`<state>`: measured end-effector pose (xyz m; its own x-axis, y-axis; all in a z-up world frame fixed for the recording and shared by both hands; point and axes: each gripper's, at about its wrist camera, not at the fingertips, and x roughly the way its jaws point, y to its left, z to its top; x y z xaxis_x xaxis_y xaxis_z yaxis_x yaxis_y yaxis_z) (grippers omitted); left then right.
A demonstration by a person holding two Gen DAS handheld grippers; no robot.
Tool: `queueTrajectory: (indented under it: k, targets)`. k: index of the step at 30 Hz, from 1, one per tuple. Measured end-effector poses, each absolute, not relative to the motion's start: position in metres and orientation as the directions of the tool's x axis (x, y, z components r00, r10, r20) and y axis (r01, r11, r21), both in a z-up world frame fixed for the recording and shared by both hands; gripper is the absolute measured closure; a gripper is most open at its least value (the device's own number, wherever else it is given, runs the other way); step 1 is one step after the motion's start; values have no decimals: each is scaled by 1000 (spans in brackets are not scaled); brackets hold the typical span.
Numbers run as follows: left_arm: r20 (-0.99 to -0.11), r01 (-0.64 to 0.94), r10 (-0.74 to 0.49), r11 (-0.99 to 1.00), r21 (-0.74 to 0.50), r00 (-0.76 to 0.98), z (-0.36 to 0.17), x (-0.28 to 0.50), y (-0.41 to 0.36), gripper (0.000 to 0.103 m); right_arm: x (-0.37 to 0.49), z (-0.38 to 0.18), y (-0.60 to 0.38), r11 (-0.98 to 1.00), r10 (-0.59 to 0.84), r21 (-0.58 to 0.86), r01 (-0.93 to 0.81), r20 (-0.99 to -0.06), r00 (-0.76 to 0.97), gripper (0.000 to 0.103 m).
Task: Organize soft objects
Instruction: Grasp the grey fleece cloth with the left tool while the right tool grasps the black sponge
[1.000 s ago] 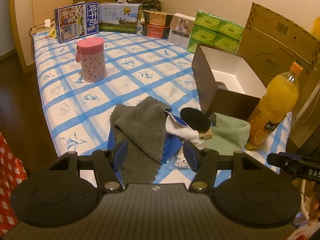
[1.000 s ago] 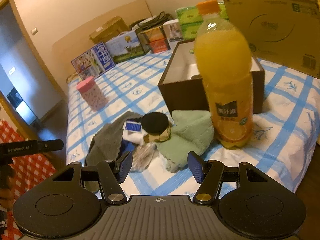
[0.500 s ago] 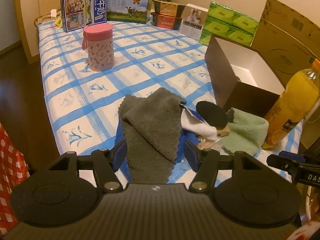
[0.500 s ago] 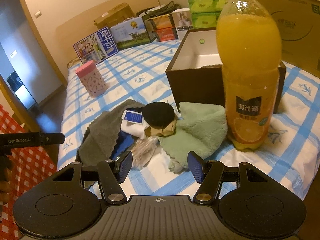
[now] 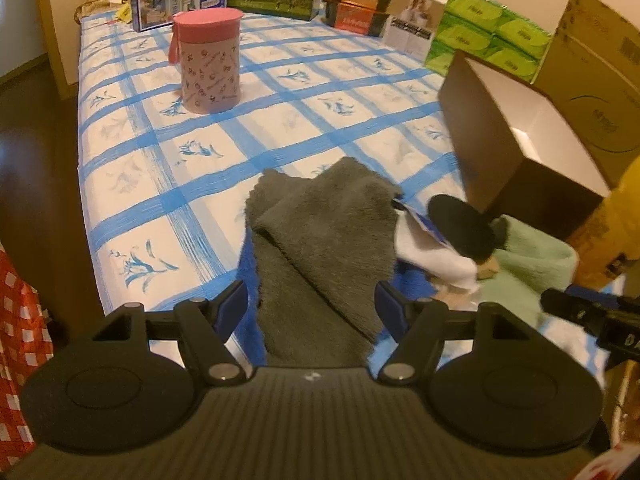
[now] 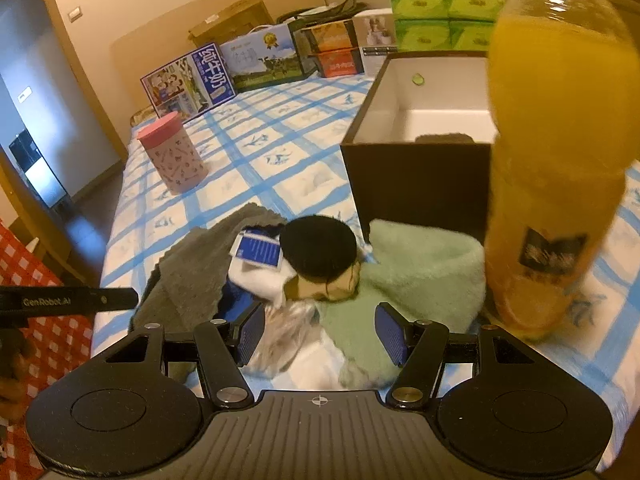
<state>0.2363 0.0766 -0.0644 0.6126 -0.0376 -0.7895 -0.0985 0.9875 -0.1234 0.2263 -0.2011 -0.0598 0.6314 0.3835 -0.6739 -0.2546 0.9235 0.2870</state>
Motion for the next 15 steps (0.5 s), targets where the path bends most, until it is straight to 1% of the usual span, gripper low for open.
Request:
queueTrajectory:
  k: [2,5,8,10,12,15]
  targets:
    - [-793,-108,-16,989,-102,609,-70,245,77,36,234,-62,-196,926,377,272,-261,-673,636,41]
    - [-796,-109,-17,989,-103,604,-78,257,78,36,248,-67,-188,930,366,247,-271,-669,647,41]
    - [-802,-112,-16,988,-103,597,-87,268,79,36,260,-74,-178,938,339,189,-290,-665,665,41]
    - [-806,-117,-18,987,-108,591,-92,274,80,36,269,-80,-172,937,330,151,-314,-675,660,41]
    - [-809,-122,-23,986,-116,587,-97,279,82,36,278,-88,-170,934,334,147,-327,-685,648,41]
    - [-813,-130,-29,983,-128,582,-102,285,85,36,289,-97,-167,931,340,150,-334,-690,639,33]
